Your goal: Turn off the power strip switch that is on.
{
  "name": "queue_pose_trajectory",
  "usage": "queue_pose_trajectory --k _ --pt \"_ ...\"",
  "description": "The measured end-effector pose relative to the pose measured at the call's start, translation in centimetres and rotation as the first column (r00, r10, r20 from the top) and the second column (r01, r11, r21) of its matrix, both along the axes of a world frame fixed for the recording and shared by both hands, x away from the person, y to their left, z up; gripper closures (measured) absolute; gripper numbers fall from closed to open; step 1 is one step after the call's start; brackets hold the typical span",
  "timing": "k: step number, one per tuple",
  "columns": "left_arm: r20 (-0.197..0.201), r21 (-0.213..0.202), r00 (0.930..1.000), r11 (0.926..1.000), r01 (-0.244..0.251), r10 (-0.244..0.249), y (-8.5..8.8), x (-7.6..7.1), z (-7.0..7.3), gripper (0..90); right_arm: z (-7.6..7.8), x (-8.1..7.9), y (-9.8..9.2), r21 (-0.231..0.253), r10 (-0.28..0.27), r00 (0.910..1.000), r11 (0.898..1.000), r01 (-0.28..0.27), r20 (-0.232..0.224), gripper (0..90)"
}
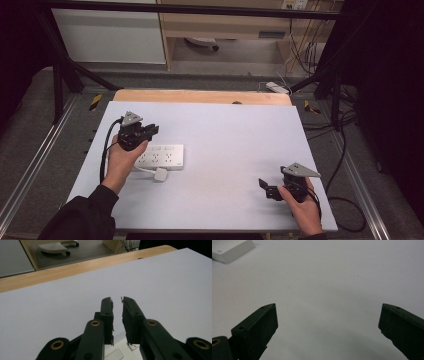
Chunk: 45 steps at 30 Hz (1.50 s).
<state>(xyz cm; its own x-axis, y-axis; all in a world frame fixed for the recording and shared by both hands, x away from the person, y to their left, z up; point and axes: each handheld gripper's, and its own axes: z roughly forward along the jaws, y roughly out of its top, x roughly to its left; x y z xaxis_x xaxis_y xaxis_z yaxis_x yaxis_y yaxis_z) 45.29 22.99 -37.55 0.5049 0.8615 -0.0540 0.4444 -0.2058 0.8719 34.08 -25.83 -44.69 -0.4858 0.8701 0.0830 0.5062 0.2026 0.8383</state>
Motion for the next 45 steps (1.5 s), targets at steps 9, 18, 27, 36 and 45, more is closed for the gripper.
queue_pose_trajectory --k 9,18,27,36,45 --pt "-0.016 0.023 0.9998 0.9997 0.011 -0.01 0.1 -0.1 -0.6 89.9 -0.1 0.1 0.0 -0.002 -0.008 0.9998 1.0 0.008 -0.016 3.0" --pt "-0.069 0.04 0.9973 0.9988 0.029 -0.026 -0.3 -0.1 -1.6 89.9 -0.2 0.1 0.1 -0.001 -0.006 0.9998 1.0 0.006 -0.017 3.1" --pt "-0.119 0.061 0.9926 0.9975 0.034 -0.027 -0.6 -0.2 -2.2 90.0 -0.2 0.0 0.2 -0.003 0.003 0.9997 1.0 -0.003 -0.023 3.1" --pt "-0.149 0.086 0.9884 0.9953 0.045 -0.032 -0.5 -0.3 -2.7 89.9 -0.2 0.0 0.1 -0.005 0.004 0.9997 1.0 -0.004 -0.024 3.1" --pt "-0.162 0.098 0.9865 0.9943 0.041 -0.025 -0.4 -0.6 -3.2 90.0 -0.2 0.0 0.1 -0.004 0.004 0.9997 1.0 -0.004 -0.023 3.1"
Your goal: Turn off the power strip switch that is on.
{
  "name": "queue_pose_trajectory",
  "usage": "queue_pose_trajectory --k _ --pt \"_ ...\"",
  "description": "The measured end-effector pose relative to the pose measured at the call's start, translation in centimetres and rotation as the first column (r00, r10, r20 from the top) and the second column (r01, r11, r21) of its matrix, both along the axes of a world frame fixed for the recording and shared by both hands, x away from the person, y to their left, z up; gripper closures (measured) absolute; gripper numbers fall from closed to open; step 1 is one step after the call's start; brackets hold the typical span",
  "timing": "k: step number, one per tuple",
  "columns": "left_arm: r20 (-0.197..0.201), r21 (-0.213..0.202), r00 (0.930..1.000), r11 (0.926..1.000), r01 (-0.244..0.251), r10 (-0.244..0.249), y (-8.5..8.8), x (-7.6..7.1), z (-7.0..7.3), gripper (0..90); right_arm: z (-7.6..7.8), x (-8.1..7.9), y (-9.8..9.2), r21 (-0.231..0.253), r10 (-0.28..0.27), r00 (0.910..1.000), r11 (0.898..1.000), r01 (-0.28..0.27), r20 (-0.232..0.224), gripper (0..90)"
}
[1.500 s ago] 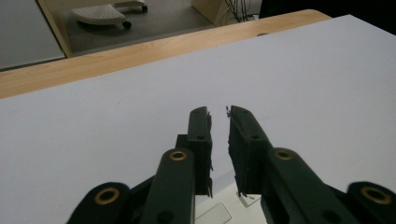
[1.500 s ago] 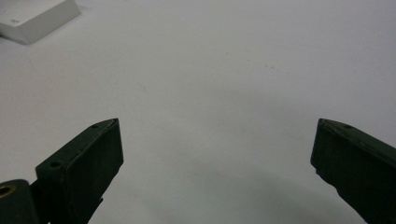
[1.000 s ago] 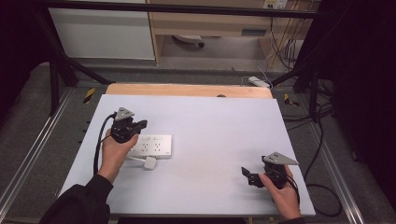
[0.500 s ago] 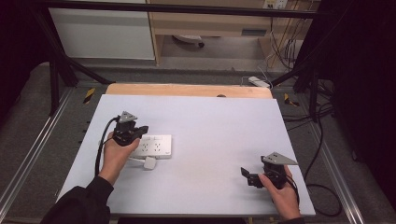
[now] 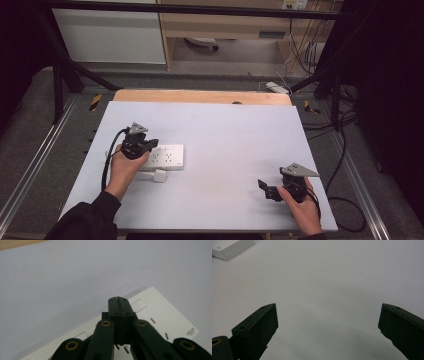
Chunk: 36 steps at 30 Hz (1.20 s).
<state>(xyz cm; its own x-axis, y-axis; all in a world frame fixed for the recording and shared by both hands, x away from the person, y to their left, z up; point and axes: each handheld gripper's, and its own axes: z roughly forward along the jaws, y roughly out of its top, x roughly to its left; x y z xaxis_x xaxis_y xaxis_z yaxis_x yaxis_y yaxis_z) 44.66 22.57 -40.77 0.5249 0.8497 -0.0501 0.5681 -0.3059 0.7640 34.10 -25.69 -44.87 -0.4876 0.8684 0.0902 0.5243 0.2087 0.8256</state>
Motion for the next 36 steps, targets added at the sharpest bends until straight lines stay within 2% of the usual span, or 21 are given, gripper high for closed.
queue_pose_trajectory --k 5,12,21,24,36 --pt "-0.004 -0.014 1.0 0.9999 0.001 -0.001 0.0 -0.1 -0.3 90.0 0.0 0.0 0.0 0.001 -0.002 1.0 1.0 0.002 0.0 3.1" --pt "-0.016 -0.014 0.9998 0.9998 0.014 -0.014 -0.2 -0.2 -0.9 90.0 0.0 0.0 0.0 0.0 0.0 1.0 1.0 0.0 -0.001 3.1" --pt "-0.016 -0.027 0.9999 0.9996 -0.001 0.0 -0.5 0.2 -1.3 90.0 0.0 0.0 0.1 0.002 0.008 1.0 1.0 -0.008 -0.002 3.1" --pt "-0.008 -0.015 0.9999 0.9999 -0.008 0.008 -0.6 0.3 -1.4 90.0 0.0 0.0 0.1 0.005 0.009 1.0 1.0 -0.009 -0.002 3.2" --pt "-0.023 -0.023 0.9997 0.9997 -0.01 0.01 -0.5 0.6 -1.8 90.0 0.0 0.0 0.1 0.012 0.012 0.9999 1.0 -0.012 -0.004 3.2"
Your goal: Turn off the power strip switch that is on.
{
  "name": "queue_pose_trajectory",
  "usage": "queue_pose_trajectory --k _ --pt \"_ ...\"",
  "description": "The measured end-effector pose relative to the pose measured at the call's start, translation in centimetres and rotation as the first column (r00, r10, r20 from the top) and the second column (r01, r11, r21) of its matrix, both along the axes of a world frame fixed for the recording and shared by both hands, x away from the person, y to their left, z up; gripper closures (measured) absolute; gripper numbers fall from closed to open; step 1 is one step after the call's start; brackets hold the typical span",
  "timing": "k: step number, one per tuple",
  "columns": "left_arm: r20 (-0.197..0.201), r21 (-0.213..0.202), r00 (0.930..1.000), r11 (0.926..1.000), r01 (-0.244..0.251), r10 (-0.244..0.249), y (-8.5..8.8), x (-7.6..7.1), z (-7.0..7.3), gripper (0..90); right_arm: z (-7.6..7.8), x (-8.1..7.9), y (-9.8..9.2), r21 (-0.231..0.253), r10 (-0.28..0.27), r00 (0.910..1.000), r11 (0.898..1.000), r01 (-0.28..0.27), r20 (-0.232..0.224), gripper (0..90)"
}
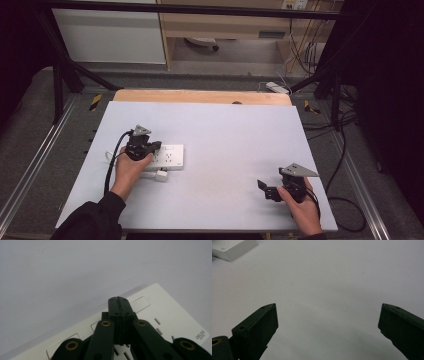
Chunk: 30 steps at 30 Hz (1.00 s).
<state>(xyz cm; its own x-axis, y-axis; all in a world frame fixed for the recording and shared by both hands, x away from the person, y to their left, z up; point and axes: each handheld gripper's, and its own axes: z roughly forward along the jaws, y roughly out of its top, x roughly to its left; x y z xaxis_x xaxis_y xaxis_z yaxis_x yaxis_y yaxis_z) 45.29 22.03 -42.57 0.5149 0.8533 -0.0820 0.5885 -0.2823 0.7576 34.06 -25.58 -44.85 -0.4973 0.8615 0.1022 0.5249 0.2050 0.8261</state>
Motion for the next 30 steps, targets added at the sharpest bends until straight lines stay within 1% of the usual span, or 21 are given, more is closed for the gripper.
queue_pose_trajectory --k 4,7,16,19,25,30 --pt "-0.002 0.0 1.0 1.0 0.003 -0.003 -0.08 0.04 -0.06 90.0 -0.03 0.02 0.1 -0.003 0.006 1.0 1.0 -0.006 0.0 3.1" --pt "-0.005 0.007 1.0 1.0 0.006 -0.006 -0.14 0.02 -0.16 90.0 -0.03 0.01 0.08 -0.003 0.006 1.0 1.0 -0.006 0.001 3.0" --pt "-0.003 0.004 1.0 1.0 -0.003 0.003 -0.1 0.11 -0.22 90.0 -0.02 0.01 0.08 -0.003 0.008 1.0 1.0 -0.008 0.003 3.1" --pt "-0.006 -0.003 1.0 1.0 -0.007 0.007 -0.04 0.11 -0.26 90.0 -0.03 0.02 0.09 -0.003 0.008 1.0 1.0 -0.008 0.003 3.0" --pt "0.006 -0.012 0.9999 0.9999 -0.01 0.01 0.05 -0.01 -0.42 90.0 -0.05 0.02 0.11 -0.007 0.008 1.0 1.0 -0.008 0.0 3.1" --pt "0.007 -0.011 0.9999 0.9999 -0.01 0.01 0.05 -0.02 -0.43 90.0 -0.04 0.02 0.12 -0.008 0.008 1.0 1.0 -0.008 0.001 3.0"
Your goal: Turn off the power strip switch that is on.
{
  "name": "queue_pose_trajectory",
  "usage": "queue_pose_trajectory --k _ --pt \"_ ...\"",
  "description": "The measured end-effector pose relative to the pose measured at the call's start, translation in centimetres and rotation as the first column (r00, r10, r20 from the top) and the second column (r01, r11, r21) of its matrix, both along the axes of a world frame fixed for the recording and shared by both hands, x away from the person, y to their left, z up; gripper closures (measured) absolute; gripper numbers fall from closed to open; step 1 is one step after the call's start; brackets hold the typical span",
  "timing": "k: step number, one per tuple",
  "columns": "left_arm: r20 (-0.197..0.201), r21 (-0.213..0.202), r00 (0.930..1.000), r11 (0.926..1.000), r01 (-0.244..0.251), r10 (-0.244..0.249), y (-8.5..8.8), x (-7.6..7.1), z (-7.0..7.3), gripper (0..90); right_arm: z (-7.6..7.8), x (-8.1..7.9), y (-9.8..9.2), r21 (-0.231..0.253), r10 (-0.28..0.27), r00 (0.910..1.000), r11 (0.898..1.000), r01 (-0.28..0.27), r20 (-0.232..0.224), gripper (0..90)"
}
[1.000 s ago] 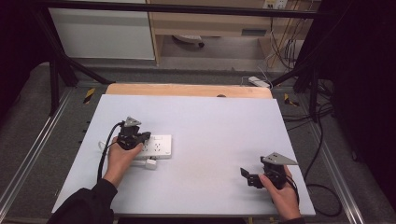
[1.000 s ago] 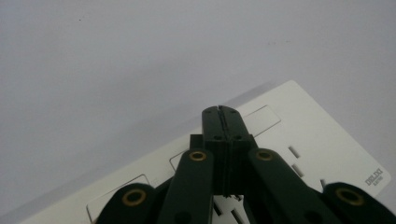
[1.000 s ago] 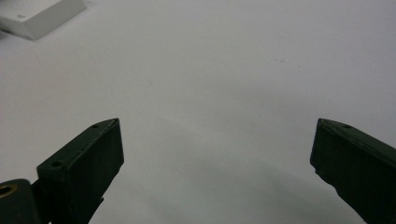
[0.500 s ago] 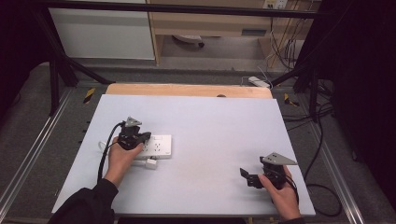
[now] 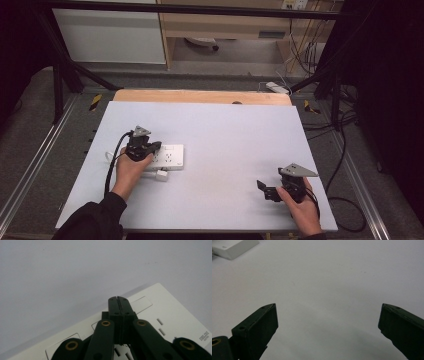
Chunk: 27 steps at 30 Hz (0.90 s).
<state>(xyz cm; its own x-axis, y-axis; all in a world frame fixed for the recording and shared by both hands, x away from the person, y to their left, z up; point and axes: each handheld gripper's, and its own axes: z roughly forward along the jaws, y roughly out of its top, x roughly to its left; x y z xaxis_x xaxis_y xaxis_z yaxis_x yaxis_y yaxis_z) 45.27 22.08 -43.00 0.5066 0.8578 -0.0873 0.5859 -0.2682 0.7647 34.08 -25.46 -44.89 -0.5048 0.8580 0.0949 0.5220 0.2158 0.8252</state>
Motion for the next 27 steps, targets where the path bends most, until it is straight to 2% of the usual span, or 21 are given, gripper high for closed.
queue_pose_trajectory --k 27 --pt "0.004 -0.001 1.0 1.0 0.0 0.0 0.01 -0.04 -0.07 90.0 0.02 0.01 0.04 0.006 0.005 1.0 1.0 -0.005 0.002 2.9"
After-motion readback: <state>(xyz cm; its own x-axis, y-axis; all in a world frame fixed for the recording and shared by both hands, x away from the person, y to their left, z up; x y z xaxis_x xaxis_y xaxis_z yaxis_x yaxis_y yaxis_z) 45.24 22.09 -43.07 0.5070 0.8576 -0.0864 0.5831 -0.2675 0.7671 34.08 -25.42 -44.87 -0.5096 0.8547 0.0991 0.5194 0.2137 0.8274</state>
